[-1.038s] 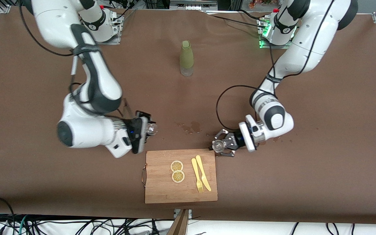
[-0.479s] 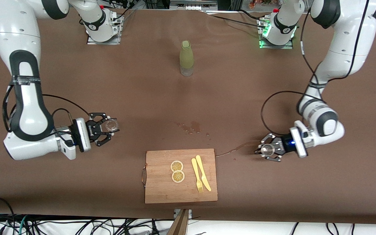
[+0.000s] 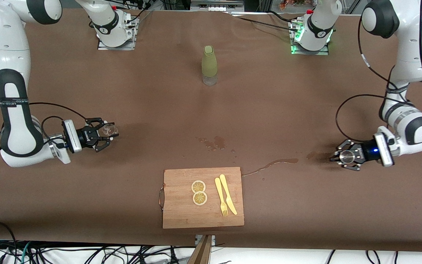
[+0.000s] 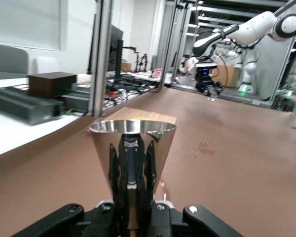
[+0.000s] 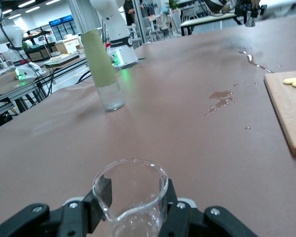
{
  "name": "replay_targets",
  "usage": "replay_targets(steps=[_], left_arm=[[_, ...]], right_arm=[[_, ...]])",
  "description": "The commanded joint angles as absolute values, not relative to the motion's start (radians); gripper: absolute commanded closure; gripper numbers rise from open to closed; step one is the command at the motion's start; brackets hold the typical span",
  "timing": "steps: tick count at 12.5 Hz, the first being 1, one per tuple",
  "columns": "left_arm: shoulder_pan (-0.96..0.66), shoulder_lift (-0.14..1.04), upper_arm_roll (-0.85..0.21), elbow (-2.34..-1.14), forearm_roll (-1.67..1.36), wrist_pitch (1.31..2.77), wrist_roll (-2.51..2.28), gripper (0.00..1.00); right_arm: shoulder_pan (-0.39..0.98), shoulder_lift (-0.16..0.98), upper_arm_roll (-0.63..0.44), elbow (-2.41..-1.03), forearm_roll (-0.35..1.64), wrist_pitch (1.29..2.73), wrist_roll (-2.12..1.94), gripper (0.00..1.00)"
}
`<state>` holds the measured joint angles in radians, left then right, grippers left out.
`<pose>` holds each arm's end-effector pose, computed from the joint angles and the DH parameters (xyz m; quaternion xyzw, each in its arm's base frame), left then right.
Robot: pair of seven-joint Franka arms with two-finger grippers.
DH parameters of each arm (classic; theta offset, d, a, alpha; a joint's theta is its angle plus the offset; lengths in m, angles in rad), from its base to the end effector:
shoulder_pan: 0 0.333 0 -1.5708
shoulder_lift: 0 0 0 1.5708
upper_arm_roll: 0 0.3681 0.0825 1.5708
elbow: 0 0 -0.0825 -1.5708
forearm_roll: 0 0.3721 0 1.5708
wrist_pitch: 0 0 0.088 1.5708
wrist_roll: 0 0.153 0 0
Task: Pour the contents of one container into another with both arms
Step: 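Carry the beaker back with the right gripper while the left gripper withdraws the jigger, then set the beaker down with the right gripper while the left gripper lowers the jigger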
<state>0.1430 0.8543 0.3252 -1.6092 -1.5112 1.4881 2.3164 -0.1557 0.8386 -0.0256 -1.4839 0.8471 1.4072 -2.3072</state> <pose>0.6746 0.1162 0.1927 0.6511 -0.4290 0.4672 0.4169 0.6391 0.0116 0.1994 -0.5041 -0.6602 -0.2342 0.5050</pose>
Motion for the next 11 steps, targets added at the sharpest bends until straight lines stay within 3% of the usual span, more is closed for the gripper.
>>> replay_targets(steps=[1, 11], left_arm=[[0.207, 0.903, 0.333, -1.598, -1.5, 1.45, 2.394, 1.0], [0.212, 0.982, 0.333, -1.583, -1.536, 1.46, 2.424, 0.99]], right_arm=[[-0.208, 0.85, -0.017, -1.514, 0.792, 1.413, -2.44, 0.96], [-0.304, 0.948, -0.018, -1.503, 0.744, 1.48, -2.583, 0.93]])
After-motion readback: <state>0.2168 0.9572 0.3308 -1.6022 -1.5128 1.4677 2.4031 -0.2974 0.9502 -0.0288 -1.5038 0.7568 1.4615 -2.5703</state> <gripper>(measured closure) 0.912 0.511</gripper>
